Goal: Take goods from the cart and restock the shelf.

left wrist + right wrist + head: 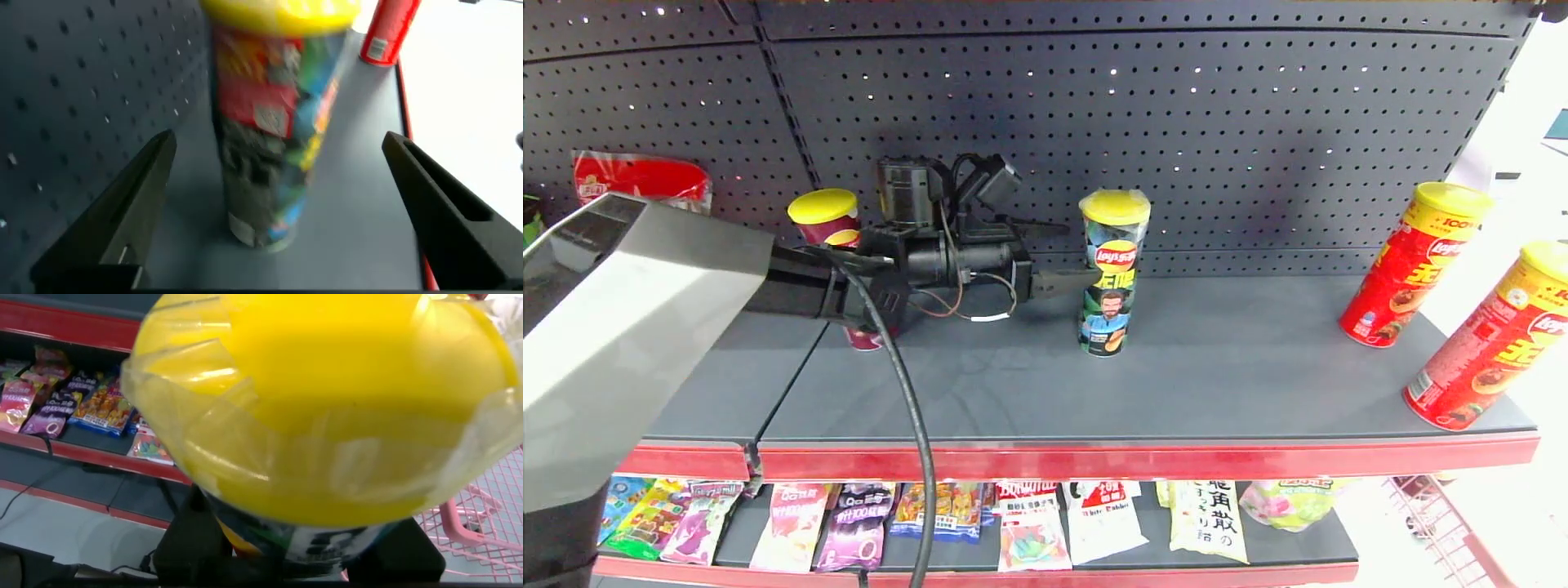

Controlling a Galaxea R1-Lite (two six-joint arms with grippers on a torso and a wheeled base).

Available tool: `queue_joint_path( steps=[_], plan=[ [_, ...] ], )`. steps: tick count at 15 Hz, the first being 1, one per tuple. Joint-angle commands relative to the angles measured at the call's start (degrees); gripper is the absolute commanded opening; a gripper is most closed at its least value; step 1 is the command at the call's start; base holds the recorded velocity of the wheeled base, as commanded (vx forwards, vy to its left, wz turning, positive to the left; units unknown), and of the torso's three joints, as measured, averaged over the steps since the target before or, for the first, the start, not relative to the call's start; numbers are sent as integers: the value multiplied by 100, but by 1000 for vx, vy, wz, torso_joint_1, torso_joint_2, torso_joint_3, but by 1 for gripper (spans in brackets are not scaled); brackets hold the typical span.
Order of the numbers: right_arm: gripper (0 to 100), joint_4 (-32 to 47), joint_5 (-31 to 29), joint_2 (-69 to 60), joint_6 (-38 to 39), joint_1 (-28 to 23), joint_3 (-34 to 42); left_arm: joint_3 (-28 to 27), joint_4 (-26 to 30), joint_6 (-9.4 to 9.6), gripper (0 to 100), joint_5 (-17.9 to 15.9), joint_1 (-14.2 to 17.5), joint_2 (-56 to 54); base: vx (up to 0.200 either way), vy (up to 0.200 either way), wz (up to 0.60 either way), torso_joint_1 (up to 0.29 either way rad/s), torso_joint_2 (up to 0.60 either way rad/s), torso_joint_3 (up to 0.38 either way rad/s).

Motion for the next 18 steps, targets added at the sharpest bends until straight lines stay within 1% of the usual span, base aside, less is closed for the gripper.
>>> queue_joint_path(
  steps=[1, 2, 3, 7, 9, 13, 18],
  plan=[
    [0, 1, 1, -2, -4, 1, 3, -218, 4, -3, 100, -2, -5, 224, 0, 0, 0, 0, 0, 0],
    [0, 1, 1, -2, -4, 10, 3, -429, 22, -64, 100, -37, -58, 399, 0, 0, 0, 0, 0, 0],
    [0, 1, -8, 7, -4, 1, 3, -500, 75, -73, 100, -37, -93, 434, 0, 0, 0, 0, 0, 0],
    [0, -8, -25, 7, -13, 1, 47, -1159, 294, -82, 100, -73, -163, 733, 0, 0, 0, 0, 0, 0],
    [0, -8, -25, -2, -21, 1, 47, -1449, 584, -82, 100, -73, -181, 804, 0, 0, 0, 0, 0, 0],
    [0, -8, -25, -2, -21, 1, 56, -1589, 874, -82, 100, -152, -269, 865, 0, 0, 0, 0, 0, 0],
    [0, -16, -25, -2, -21, 1, 56, -1739, 901, -82, 100, -125, -313, 971, 0, 0, 0, 0, 0, 0]
  ],
)
